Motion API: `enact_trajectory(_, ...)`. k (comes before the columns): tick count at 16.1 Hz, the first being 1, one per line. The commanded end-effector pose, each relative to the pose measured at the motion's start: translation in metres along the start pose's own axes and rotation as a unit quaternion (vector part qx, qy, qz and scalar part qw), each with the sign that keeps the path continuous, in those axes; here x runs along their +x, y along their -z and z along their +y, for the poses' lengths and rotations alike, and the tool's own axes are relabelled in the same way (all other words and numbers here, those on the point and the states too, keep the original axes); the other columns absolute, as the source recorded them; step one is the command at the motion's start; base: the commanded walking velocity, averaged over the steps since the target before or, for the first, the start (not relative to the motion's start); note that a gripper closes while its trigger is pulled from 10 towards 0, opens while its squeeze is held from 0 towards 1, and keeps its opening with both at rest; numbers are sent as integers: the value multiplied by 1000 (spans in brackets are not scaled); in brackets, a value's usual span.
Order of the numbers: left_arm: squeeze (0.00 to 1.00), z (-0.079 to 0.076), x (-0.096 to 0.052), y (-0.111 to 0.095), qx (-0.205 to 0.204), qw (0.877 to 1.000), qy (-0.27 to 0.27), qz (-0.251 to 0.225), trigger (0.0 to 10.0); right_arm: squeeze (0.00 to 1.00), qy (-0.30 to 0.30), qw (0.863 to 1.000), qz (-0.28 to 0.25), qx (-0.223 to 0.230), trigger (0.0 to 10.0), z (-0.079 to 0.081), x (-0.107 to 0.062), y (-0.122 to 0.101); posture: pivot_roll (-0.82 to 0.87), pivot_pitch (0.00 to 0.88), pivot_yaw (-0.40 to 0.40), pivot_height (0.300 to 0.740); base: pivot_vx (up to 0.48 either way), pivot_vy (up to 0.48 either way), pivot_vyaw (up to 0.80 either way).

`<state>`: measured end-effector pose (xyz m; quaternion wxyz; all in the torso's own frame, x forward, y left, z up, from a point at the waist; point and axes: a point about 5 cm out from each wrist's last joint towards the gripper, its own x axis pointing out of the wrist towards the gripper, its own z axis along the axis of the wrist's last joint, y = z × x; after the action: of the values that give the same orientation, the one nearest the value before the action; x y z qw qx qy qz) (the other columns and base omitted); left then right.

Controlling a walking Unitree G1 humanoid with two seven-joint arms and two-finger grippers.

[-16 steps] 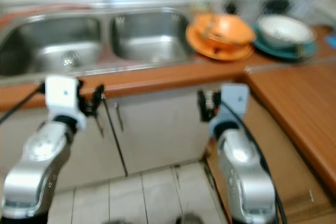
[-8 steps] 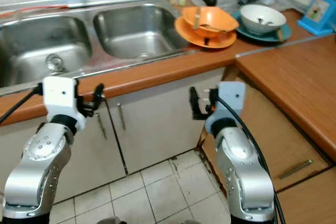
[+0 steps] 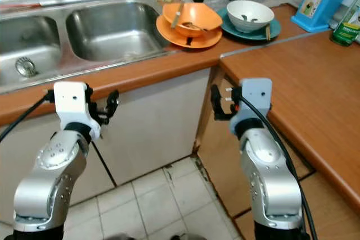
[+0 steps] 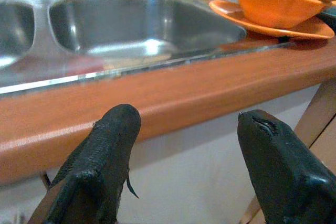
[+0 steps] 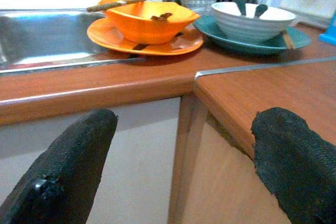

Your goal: Kitchen organization

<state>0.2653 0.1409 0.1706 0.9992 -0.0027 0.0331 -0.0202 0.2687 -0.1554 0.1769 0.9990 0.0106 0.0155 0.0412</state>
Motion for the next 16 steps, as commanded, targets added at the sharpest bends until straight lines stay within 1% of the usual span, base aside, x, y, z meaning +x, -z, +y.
enact_trajectory(1, 0, 5, -1, 2, -9, 1000, -14, 9, 10000, 1000, -7, 1000, 3, 11, 10000, 3, -1, -1, -46, 53, -19, 740, 0, 0, 0)
enact_trajectory(2, 0, 5, -1, 1, 1, 1000, -13, 6, 10000, 1000, -4, 1000, 5, 9, 10000, 2, -2, -1, -47, 53, -19, 740, 0, 0, 0)
enact_trajectory(4, 0, 5, 0, 1, 45, 999, -24, -5, 10000, 1000, 2, 1000, 9, 5, 10000, 0, -2, 0, -50, 54, -21, 740, 0, 0, 0)
enact_trajectory(5, 0, 4, 0, 1, 49, 999, -18, -8, 10000, 1000, -2, 1000, 11, 2, 10000, -1, -2, 1, -50, 54, -21, 740, 0, 0, 0)
enact_trajectory(7, 0, 2, -1, 0, 31, 999, -4, -8, 10000, 1000, -11, 1000, 16, -5, 10000, 0, -3, 2, -53, 54, -23, 740, 0, 0, 0)
enact_trajectory(8, 0, 1, -1, -2, 25, 1000, -1, -14, 10000, 1000, -15, 1000, 19, -7, 10000, 1, -2, 3, -52, 53, -25, 740, 289, 0, 0)
enact_trajectory(10, 0, 2, -1, -4, 36, 999, 2, -21, 10000, 1000, -24, 999, 21, -9, 10000, 4, -2, 4, -51, 54, -25, 740, 323, 0, 0)
enact_trajectory(13, 0, 3, -1, -5, 41, 999, 0, -25, 10000, 1000, -40, 999, 24, -14, 10000, 9, -3, 6, -50, 53, -24, 740, 338, 0, 0)
enact_trajectory(16, 0, 3, 0, -8, 49, 998, 9, -31, 10000, 1000, -41, 999, 29, -15, 10000, 10, -5, 8, -51, 52, -22, 740, 350, 0, 0)
